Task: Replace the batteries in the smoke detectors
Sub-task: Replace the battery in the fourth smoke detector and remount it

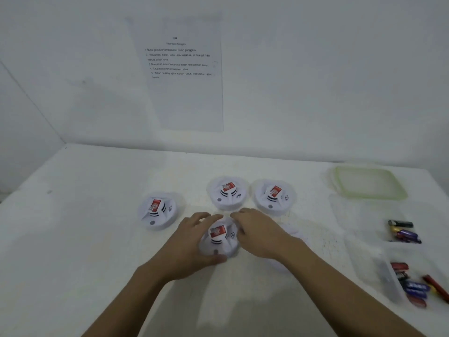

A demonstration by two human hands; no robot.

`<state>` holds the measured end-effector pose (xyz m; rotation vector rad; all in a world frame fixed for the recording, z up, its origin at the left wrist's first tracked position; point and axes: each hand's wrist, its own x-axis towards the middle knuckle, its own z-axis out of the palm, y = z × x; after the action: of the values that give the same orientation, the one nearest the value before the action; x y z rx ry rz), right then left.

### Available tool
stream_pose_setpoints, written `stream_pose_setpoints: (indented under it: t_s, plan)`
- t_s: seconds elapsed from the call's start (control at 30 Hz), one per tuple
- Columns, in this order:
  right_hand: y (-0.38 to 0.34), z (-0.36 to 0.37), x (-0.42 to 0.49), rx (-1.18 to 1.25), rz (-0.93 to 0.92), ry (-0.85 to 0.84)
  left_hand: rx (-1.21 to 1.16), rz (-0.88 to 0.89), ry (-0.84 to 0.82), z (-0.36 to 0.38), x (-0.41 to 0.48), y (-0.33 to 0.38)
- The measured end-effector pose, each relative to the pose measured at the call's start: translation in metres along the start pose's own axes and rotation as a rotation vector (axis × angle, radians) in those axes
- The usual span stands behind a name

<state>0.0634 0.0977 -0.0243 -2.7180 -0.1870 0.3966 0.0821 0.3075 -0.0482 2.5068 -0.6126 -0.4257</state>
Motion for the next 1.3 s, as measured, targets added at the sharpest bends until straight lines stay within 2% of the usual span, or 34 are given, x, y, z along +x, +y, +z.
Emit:
stream_pose_setpoints:
  t_s: [0.17, 0.3, 0.4, 0.57, 0.7, 0.87, 0.93, 1.07, 1.3]
  plan:
    - [-0.008, 0.005, 0.0, 0.072, -0.025, -0.001, 0.127, 0.064, 0.043, 0.001, -0.001, 0.006]
    - [-0.012, 0.007, -0.001, 0.15, 0.0, 0.041, 0.046, 0.079, 0.048, 0.0, -0.003, 0.012]
    - [-0.014, 0.0, -0.007, 0.28, 0.004, 0.146, -0.067, 0.096, 0.053, -0.007, -0.009, 0.02]
    - [-0.015, -0.022, -0.036, 0.871, 0.067, 0.332, -0.31, 0.162, 0.159, -0.023, -0.024, 0.042]
    - [-0.01, -0.037, -0.064, 1.223, -0.002, 0.354, -0.476, 0.169, 0.177, -0.029, -0.027, 0.072]
    - [0.01, -0.044, -0.086, 1.284, -0.087, 0.322, -0.473, 0.206, 0.198, -0.026, -0.017, 0.105]
    - [0.017, -0.048, -0.092, 1.253, -0.087, 0.367, -0.486, 0.202, 0.178, -0.025, -0.013, 0.117]
    - [0.034, -0.055, -0.1, 1.184, -0.069, 0.429, -0.67, 0.218, 0.1, -0.018, -0.005, 0.14]
    - [0.065, -0.074, -0.121, 1.007, -0.014, 0.558, -0.686, 0.252, -0.003, 0.002, 0.001, 0.181]
